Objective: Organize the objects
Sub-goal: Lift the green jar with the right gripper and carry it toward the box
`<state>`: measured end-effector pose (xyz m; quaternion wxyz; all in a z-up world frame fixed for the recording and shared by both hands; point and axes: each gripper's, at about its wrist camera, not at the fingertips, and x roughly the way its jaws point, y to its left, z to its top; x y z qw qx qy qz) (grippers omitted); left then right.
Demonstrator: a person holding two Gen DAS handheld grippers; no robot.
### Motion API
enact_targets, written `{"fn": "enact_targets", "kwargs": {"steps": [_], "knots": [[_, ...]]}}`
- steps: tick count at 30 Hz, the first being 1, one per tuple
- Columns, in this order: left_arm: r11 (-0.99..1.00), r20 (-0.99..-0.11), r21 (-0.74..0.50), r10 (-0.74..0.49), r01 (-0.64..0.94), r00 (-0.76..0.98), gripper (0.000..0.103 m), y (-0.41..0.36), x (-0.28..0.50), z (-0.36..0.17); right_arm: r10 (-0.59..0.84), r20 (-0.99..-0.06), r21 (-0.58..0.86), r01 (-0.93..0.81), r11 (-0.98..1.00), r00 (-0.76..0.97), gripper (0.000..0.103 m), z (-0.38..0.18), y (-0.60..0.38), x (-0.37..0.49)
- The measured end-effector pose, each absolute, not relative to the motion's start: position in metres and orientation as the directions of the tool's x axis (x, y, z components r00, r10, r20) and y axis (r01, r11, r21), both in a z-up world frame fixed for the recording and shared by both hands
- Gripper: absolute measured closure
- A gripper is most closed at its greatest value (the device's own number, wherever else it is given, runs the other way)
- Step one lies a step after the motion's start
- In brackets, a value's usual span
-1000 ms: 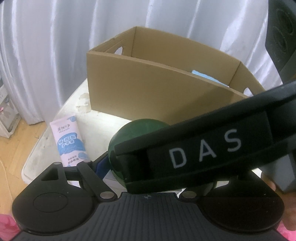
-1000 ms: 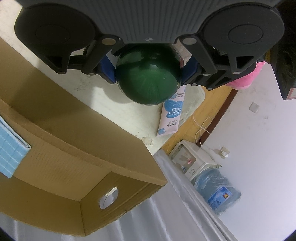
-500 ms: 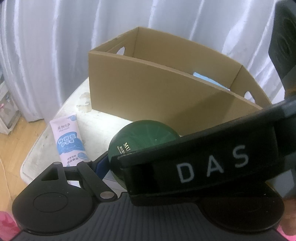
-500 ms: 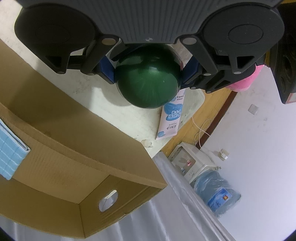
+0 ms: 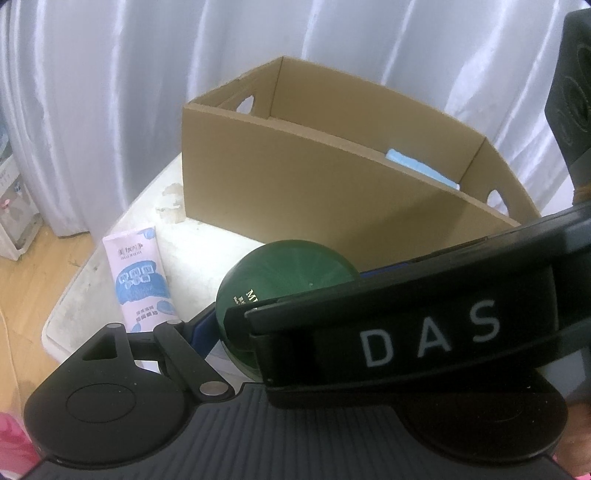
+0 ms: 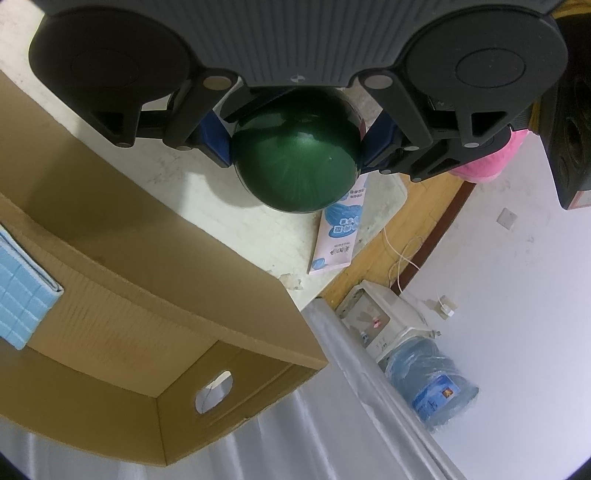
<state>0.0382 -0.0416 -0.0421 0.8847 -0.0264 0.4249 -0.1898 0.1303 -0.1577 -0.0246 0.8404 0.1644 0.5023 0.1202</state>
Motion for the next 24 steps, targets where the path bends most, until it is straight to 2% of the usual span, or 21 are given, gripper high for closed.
{"fn": "enact_targets", "kwargs": {"steps": [10, 24], "knots": [[0.929, -0.734, -0.194, -0.351, 0.316, 0.581, 0.021, -0.045, 0.077, -0.064, 0.371, -0.792, 0.4, -0.047, 0.915, 0.484, 0.023, -0.017, -0.158, 0.126], [0.931, -0.728, -0.168, -0.338, 0.323, 0.596, 0.021, -0.049, 0.055, -0.049, 0.381, -0.774, 0.413, -0.053, 0.909, 0.506, 0.023, -0.008, -0.165, 0.115]]}}
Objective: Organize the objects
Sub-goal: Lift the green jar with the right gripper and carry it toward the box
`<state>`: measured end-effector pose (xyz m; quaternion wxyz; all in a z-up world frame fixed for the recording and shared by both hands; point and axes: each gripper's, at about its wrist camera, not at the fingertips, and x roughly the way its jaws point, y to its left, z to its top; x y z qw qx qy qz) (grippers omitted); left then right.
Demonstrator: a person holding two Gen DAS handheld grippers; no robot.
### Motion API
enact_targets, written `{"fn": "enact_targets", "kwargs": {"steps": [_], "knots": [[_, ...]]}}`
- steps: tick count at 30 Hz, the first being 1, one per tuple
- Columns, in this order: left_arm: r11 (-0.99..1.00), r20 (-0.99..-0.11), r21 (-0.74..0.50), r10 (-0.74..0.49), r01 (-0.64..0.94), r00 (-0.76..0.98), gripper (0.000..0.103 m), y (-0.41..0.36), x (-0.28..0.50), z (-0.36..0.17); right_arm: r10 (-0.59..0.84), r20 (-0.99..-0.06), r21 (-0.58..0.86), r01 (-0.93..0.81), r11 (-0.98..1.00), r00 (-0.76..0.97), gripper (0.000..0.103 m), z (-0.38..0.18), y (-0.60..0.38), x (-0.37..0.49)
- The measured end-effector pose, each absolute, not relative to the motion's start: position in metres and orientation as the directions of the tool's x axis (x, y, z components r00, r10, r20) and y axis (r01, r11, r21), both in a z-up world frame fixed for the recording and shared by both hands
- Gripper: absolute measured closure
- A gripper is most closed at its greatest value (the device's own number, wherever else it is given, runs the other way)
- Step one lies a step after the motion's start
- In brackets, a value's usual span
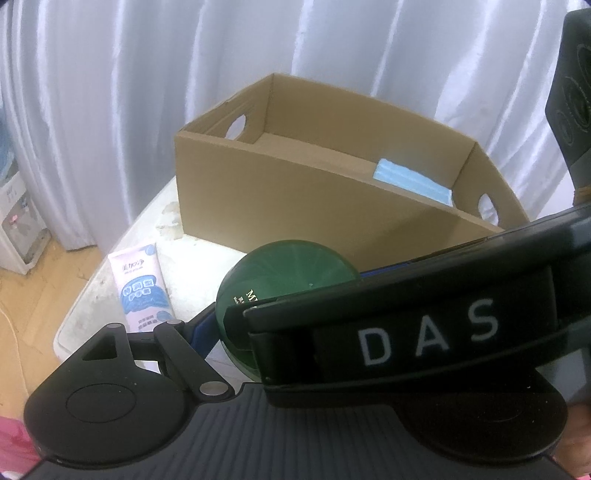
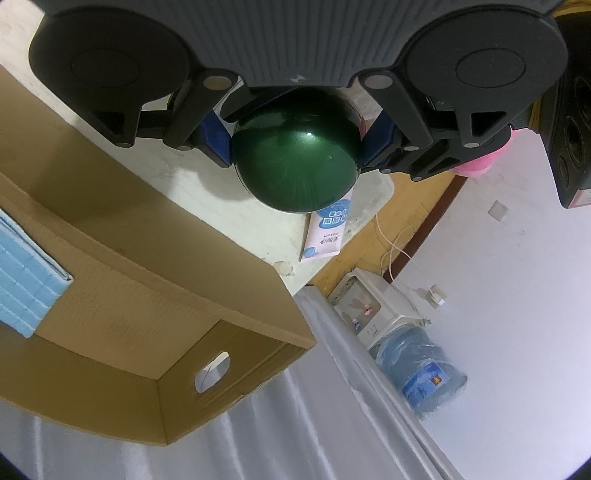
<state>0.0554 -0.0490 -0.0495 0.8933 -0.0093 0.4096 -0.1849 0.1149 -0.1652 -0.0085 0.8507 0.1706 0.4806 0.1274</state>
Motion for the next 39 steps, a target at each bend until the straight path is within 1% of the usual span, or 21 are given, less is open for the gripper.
{"fn": "enact_targets", "kwargs": {"steps": [39], "knots": [[0.93, -0.675, -0.133, -0.338, 0.342, 0.656, 0.021, -0.063, 0.022, -0.019, 0.368, -0.732, 0.407, -0.065, 0.911, 0.573, 0.023, 0.023, -0.17, 0.073]]}}
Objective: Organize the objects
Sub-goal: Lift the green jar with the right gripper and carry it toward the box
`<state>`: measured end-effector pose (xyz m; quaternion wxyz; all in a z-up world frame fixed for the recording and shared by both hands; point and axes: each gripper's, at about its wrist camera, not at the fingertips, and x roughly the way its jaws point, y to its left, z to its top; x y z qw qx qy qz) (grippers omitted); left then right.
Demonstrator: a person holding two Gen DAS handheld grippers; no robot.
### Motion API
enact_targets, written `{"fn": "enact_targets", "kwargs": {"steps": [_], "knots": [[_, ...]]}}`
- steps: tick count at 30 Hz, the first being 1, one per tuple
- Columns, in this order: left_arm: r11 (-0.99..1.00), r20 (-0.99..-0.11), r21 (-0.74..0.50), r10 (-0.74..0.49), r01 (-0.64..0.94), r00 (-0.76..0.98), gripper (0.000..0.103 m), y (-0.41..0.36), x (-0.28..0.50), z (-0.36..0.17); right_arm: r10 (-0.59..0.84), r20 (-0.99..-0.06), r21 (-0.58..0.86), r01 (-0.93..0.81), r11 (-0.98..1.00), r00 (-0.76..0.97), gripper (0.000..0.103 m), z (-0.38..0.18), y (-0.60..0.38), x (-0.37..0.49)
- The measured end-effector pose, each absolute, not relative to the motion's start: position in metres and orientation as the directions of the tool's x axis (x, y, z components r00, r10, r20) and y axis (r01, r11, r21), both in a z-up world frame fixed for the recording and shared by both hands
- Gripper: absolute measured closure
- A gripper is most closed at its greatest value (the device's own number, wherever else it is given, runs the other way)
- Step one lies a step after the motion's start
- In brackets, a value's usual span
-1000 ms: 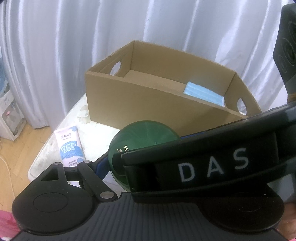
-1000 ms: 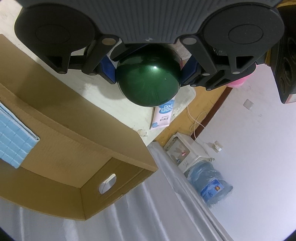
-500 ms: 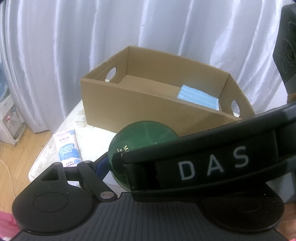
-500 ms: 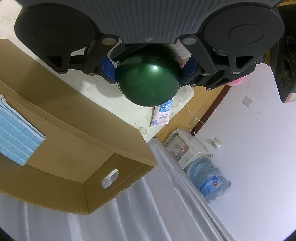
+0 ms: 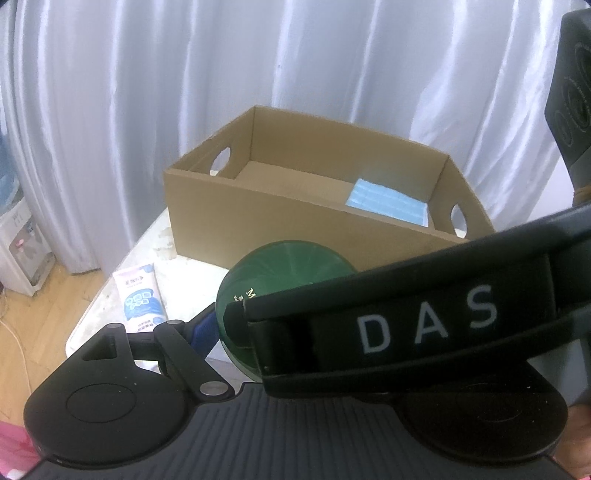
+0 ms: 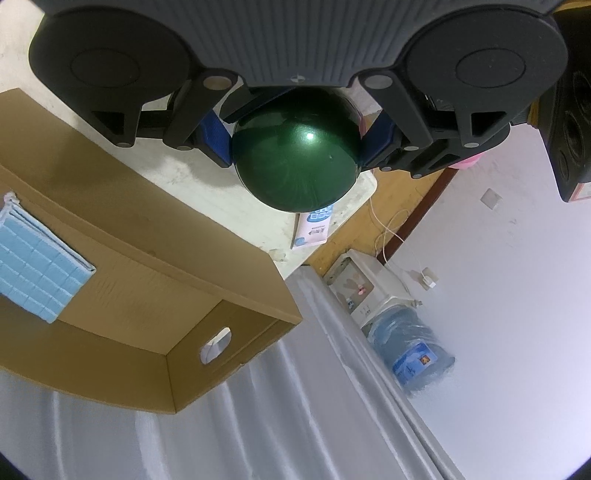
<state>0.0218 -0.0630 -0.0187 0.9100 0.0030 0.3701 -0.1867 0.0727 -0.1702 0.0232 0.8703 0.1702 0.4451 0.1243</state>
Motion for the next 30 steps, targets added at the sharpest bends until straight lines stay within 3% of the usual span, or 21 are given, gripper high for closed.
{"fn": "enact_targets", "kwargs": {"steps": [30], "knots": [[0.935, -0.66, -0.097, -0.316, 0.34, 0.681, 0.021, -0.07, 0.004, -0.008, 0.391, -0.684, 0.446, -0.071, 0.892, 0.616, 0.024, 0.033, -0.172, 0.041]]}}
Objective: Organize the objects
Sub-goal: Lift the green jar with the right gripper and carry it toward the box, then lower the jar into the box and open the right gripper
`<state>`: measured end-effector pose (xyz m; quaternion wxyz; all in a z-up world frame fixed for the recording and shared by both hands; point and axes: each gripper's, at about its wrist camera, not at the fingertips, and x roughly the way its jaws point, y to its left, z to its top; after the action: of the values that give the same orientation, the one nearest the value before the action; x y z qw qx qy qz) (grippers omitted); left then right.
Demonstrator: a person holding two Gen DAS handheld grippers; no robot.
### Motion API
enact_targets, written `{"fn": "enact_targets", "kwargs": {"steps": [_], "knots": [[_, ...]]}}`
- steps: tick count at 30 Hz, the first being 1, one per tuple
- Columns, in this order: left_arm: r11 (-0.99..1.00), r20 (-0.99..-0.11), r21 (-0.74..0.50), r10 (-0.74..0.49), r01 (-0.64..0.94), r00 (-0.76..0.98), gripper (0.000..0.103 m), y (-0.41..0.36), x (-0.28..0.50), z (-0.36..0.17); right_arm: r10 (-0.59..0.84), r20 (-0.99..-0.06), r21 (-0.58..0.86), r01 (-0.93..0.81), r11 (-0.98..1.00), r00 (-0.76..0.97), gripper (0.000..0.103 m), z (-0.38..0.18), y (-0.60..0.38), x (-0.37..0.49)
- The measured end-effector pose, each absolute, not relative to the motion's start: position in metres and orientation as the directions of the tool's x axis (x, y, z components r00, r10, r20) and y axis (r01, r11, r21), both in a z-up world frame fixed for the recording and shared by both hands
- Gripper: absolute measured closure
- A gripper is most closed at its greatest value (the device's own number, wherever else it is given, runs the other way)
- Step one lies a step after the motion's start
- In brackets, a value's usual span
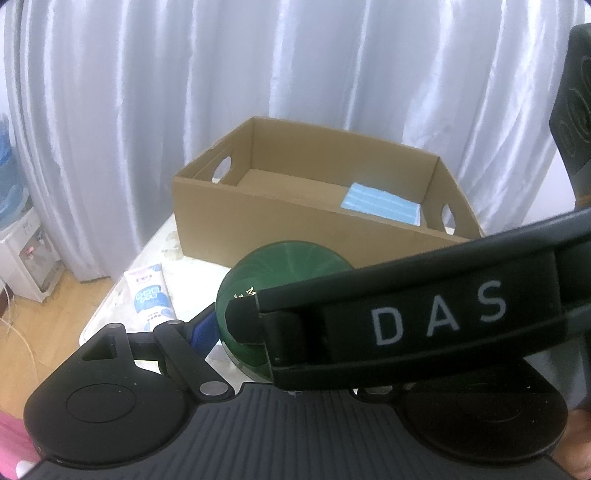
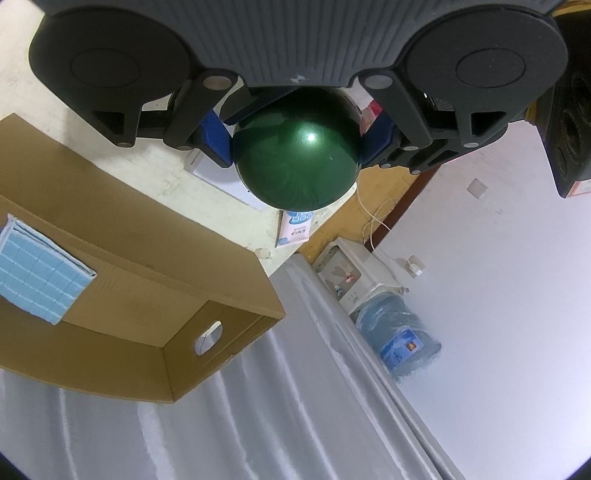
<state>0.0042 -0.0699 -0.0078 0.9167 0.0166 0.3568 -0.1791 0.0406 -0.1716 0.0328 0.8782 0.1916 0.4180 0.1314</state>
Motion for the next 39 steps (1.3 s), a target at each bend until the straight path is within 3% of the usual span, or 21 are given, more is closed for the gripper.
{"fn": "enact_targets", "kwargs": {"steps": [20, 26, 39], "knots": [[0.863, -0.599, 0.015, -0.396, 0.504, 0.696, 0.021, -0.171, 0.071, 0.051, 0.288, -0.589, 0.441, 0.001, 0.897, 0.755, 0.024, 0.088, -0.287, 0.06], [0.836, -0.668, -0.032, -0.426, 0.548, 0.611, 0.021, -0.205, 0.12, 0.042, 0.291, -0.657, 0.45, 0.052, 0.892, 0.696, 0.024, 0.076, -0.335, 0.097], [0.817, -0.845, -0.176, -0.411, 0.549, 0.342, 0.021, -0.239, 0.209, -0.016, 0.372, -0.851, 0.448, 0.141, 0.883, 0.371, 0.025, 0.011, -0.388, 0.182]]}}
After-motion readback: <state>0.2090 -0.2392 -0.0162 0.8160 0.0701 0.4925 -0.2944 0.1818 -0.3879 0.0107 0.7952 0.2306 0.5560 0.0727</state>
